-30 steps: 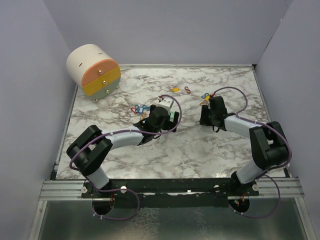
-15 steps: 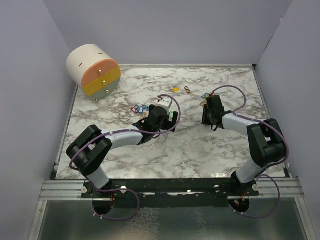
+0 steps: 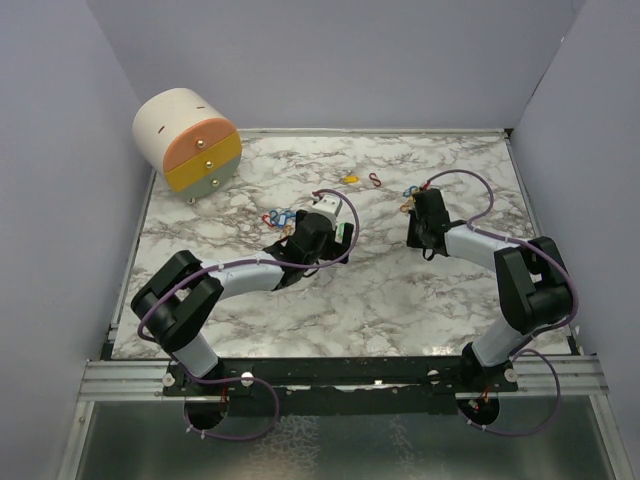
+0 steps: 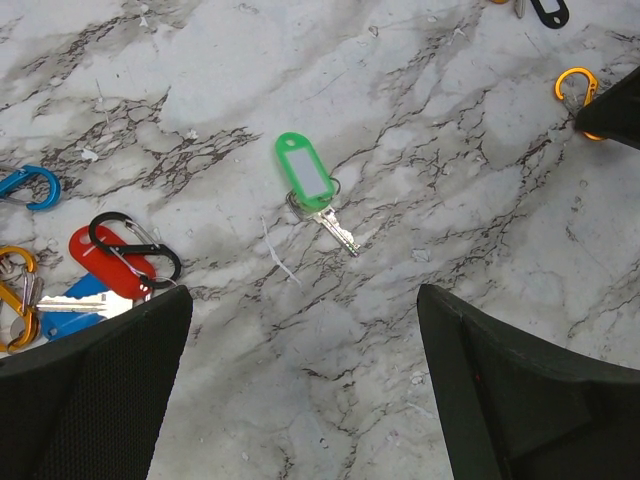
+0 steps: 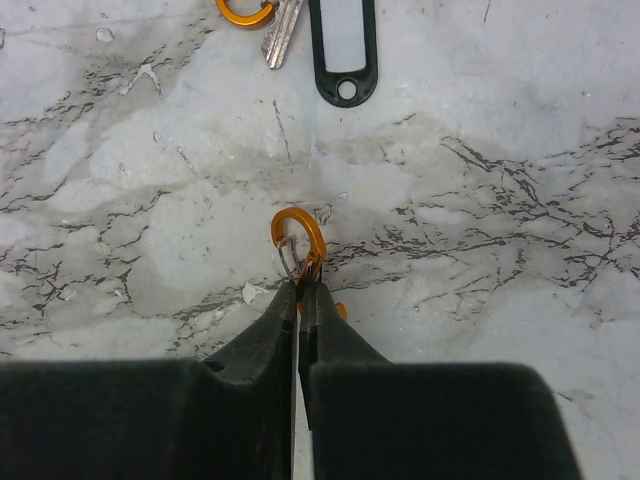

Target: Put the keys on the keyring

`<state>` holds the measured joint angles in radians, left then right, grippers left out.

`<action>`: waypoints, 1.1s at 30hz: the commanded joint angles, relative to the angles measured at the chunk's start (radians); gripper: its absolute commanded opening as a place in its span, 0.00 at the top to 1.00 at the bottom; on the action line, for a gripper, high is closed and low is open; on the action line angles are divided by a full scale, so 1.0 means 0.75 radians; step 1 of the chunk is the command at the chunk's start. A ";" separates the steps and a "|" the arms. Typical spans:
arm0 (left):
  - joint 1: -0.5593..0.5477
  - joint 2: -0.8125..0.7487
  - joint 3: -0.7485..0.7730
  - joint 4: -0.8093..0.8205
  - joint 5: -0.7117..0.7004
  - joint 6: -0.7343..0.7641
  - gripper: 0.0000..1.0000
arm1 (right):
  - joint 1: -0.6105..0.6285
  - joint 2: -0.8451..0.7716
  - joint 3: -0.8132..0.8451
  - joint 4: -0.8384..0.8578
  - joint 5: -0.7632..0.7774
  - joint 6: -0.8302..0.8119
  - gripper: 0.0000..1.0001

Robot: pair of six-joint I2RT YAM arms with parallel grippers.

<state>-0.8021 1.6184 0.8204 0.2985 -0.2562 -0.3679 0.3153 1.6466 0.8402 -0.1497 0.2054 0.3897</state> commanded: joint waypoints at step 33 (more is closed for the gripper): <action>0.013 -0.049 -0.014 0.028 0.042 -0.006 0.04 | 0.030 -0.184 -0.065 -0.031 -0.220 -0.060 0.85</action>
<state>-0.7975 1.6081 0.8169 0.2989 -0.2501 -0.3683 0.3210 1.5036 0.7788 -0.1661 0.0937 0.3641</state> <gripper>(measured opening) 0.966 0.231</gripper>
